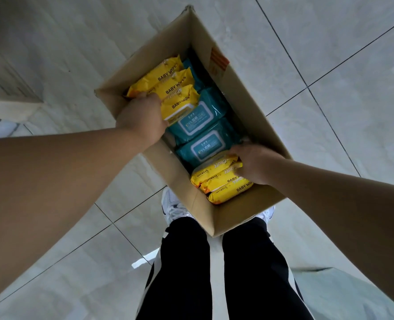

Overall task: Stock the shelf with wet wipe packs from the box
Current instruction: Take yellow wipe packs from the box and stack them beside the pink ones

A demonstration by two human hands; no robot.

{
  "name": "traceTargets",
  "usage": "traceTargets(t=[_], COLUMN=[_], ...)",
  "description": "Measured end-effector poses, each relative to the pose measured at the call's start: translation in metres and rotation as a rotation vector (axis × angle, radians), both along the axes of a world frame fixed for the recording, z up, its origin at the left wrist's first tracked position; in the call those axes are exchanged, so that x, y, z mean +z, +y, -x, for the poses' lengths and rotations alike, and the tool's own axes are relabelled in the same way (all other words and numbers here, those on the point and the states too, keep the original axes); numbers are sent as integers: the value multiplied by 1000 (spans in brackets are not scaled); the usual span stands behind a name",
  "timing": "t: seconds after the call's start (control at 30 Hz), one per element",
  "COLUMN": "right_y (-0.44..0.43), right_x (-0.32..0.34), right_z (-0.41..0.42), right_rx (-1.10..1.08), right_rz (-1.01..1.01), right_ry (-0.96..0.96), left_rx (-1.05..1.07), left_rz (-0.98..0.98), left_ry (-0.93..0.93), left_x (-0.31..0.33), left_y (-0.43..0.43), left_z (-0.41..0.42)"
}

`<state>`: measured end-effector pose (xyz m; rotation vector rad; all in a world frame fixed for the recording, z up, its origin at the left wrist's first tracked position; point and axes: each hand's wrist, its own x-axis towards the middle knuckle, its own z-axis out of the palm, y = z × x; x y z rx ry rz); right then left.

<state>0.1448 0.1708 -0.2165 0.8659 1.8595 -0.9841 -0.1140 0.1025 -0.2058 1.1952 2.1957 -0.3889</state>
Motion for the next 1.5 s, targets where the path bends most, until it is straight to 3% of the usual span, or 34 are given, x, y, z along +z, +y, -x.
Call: traceTargets(t=[0.2, 0.5, 0.9, 1.23, 1.5], right_y=[1, -3, 2, 49, 98], right_x=[-11, -31, 18, 152, 325], right_z=[0, 18, 7, -1, 9], right_rx=[-23, 164, -182, -361, -521], right_rz=[-25, -98, -90, -96, -180], right_ry=[35, 4, 292, 387, 564], left_rx=[-76, -5, -90, -77, -84], left_rz=[24, -17, -280, -398, -523], left_ry=[88, 72, -174, -281, -429], left_x=[-5, -19, 9, 133, 316], left_y=[5, 7, 3, 31, 101], left_z=[-3, 0, -4, -9, -1])
